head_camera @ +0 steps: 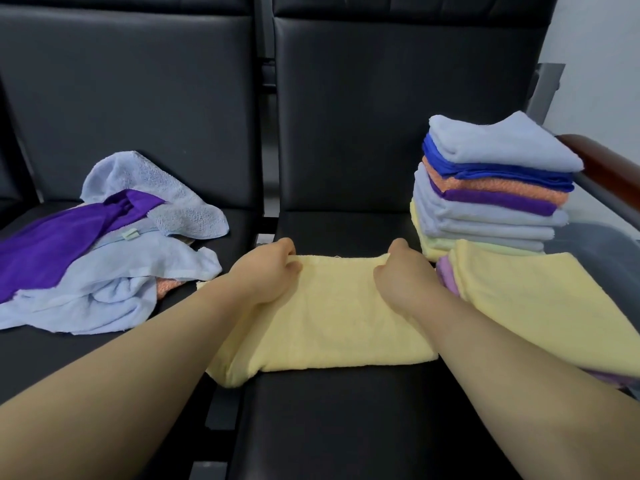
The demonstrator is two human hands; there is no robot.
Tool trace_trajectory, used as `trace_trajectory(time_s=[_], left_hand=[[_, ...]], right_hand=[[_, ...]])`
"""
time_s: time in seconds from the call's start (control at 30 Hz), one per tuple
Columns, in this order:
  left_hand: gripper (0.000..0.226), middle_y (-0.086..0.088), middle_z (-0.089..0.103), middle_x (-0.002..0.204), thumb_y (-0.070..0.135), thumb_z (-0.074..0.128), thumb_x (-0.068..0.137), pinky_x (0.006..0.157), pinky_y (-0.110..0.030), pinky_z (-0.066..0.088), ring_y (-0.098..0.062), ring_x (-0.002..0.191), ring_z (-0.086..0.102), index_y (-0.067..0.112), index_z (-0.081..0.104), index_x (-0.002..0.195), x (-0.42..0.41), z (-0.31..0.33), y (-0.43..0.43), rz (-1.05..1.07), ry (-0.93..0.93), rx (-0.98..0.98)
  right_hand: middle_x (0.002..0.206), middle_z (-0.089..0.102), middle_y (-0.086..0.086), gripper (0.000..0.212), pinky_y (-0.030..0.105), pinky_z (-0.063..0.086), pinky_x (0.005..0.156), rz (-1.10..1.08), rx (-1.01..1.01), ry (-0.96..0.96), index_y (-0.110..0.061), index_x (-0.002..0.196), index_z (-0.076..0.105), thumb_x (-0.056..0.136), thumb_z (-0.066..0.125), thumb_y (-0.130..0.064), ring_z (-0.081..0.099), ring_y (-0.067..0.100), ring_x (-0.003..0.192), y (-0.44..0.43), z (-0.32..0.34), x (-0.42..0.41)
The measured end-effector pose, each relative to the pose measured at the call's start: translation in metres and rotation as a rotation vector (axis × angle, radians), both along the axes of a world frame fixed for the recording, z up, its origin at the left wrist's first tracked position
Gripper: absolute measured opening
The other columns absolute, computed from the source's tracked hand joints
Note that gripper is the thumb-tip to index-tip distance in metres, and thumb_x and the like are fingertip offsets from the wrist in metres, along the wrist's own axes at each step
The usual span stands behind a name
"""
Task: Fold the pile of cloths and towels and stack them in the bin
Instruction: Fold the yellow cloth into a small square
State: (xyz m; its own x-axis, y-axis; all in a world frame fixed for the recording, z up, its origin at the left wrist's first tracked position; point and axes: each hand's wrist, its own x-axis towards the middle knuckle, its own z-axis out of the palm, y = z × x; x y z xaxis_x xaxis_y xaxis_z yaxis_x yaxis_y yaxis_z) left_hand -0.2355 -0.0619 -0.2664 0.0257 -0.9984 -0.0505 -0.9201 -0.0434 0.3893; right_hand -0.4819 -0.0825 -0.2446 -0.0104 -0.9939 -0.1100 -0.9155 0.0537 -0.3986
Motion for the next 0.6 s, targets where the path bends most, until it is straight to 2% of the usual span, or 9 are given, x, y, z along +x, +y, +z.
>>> trace_trajectory(time_s=[0.1, 0.2, 0.27, 0.3, 0.4, 0.5, 0.6], left_hand=[[0.021, 0.004, 0.053, 0.108, 0.043, 0.053, 0.099, 0.078, -0.037, 0.046, -0.020, 0.091, 0.058, 0.023, 0.049, 0.104, 0.002, 0.002, -0.004, 0.025, -0.008, 0.026], [0.027, 0.001, 0.043, 0.117, 0.046, 0.053, 0.100, 0.079, -0.034, 0.041, -0.023, 0.092, 0.056, 0.022, 0.054, 0.110, 0.002, 0.005, -0.004, 0.008, -0.063, 0.080], [0.023, 0.002, 0.048, 0.112, 0.044, 0.052, 0.100, 0.076, -0.034, 0.041, -0.023, 0.089, 0.056, 0.022, 0.054, 0.106, 0.002, 0.006, -0.004, -0.026, -0.066, 0.061], [0.021, 0.004, 0.051, 0.104, 0.043, 0.052, 0.100, 0.072, -0.034, 0.040, -0.023, 0.087, 0.057, 0.022, 0.051, 0.099, 0.003, 0.009, -0.003, -0.041, -0.059, 0.042], [0.025, 0.005, 0.055, 0.085, 0.043, 0.056, 0.097, 0.061, -0.034, 0.038, -0.019, 0.073, 0.053, 0.025, 0.043, 0.085, 0.008, 0.023, 0.005, -0.063, -0.007, 0.028], [0.031, 0.005, 0.056, 0.082, 0.046, 0.066, 0.088, 0.060, -0.033, 0.038, -0.017, 0.068, 0.049, 0.024, 0.045, 0.084, 0.013, 0.047, 0.020, -0.083, 0.015, 0.041], [0.029, 0.009, 0.059, 0.087, 0.046, 0.074, 0.083, 0.067, -0.034, 0.047, -0.014, 0.077, 0.056, 0.027, 0.052, 0.087, 0.015, 0.081, 0.040, -0.122, -0.037, 0.134]], right_hand=[[0.092, 0.059, 0.004, 0.021, 0.029, 0.039, 0.051, 0.009, 0.058, 0.047, -0.012, 0.112, 0.046, 0.093, 0.053, -0.011, 0.059, 0.018, 0.073, -0.003, 0.004, 0.005], [0.115, 0.051, 0.006, 0.023, 0.031, 0.042, 0.056, 0.013, 0.154, 0.162, -0.014, 0.114, 0.050, 0.091, 0.054, -0.013, 0.056, 0.019, 0.077, -0.006, 0.013, 0.013], [0.123, 0.039, 0.007, 0.024, 0.032, 0.043, 0.058, 0.024, 0.202, 0.252, -0.016, 0.116, 0.050, 0.092, 0.053, -0.014, 0.053, 0.018, 0.078, -0.007, 0.018, 0.017], [0.120, 0.038, 0.006, 0.022, 0.032, 0.043, 0.059, 0.040, 0.189, 0.279, -0.017, 0.114, 0.051, 0.092, 0.053, -0.013, 0.052, 0.018, 0.077, -0.007, 0.020, 0.018], [0.104, 0.056, 0.001, 0.019, 0.031, 0.045, 0.062, 0.083, 0.087, 0.293, -0.015, 0.107, 0.057, 0.090, 0.053, -0.008, 0.059, 0.020, 0.081, -0.003, 0.022, 0.013], [0.095, 0.060, 0.001, 0.015, 0.032, 0.045, 0.065, 0.080, 0.005, 0.283, -0.019, 0.098, 0.052, 0.090, 0.050, -0.007, 0.059, 0.020, 0.081, 0.006, 0.035, 0.006], [0.088, 0.054, -0.001, 0.013, 0.030, 0.040, 0.058, 0.060, -0.065, 0.238, -0.020, 0.093, 0.047, 0.092, 0.048, -0.008, 0.052, 0.017, 0.073, 0.018, 0.058, -0.004]])
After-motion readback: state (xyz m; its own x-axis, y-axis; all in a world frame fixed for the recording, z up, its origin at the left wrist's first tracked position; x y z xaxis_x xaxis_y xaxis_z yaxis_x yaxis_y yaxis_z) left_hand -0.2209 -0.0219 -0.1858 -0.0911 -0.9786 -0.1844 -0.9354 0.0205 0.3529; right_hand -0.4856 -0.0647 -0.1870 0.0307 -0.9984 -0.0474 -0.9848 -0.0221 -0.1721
